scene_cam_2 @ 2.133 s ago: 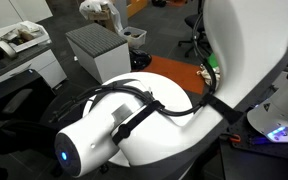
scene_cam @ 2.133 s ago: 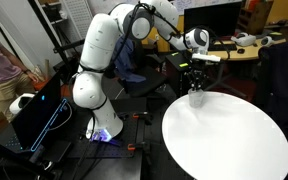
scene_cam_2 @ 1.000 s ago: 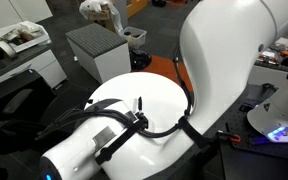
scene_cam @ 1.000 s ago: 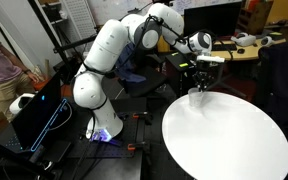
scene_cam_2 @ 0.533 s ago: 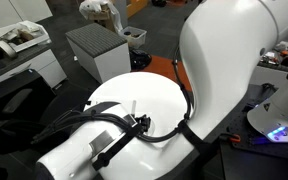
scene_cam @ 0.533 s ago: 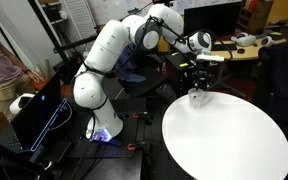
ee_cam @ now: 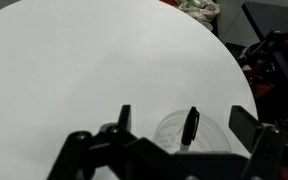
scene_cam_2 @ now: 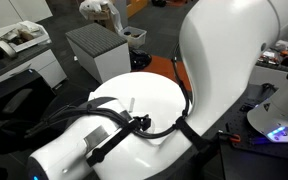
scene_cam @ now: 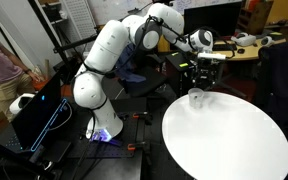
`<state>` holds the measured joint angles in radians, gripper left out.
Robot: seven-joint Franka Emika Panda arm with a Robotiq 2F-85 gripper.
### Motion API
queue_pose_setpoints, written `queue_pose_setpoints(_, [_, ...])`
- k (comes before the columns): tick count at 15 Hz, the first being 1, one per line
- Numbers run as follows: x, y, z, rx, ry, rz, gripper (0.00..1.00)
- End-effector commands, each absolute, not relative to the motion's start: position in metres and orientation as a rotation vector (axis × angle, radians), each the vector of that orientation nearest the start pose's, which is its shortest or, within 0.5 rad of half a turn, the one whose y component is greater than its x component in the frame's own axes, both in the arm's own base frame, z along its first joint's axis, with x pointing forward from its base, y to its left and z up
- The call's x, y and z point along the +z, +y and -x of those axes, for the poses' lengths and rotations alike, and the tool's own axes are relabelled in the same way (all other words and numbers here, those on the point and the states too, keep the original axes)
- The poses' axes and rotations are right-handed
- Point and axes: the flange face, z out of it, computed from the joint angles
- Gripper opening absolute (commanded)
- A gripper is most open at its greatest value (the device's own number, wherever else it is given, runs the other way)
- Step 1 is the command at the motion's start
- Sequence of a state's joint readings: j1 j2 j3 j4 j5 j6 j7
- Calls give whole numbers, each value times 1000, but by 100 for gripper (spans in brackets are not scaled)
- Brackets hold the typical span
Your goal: Place the marker in the cup
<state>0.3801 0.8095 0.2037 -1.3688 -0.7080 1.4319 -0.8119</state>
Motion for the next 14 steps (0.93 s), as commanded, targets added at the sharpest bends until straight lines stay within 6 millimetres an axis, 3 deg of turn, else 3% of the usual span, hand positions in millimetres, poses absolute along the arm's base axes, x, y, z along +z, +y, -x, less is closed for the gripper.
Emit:
queue_pose_setpoints(1, [247, 259, -609, 1275, -2234, 2532, 100])
queue_pose_setpoints(8, [291, 197, -634, 930, -1912, 2878, 100])
queue_pose_setpoints(14, [341, 100, -654, 485, -1625, 3080, 100])
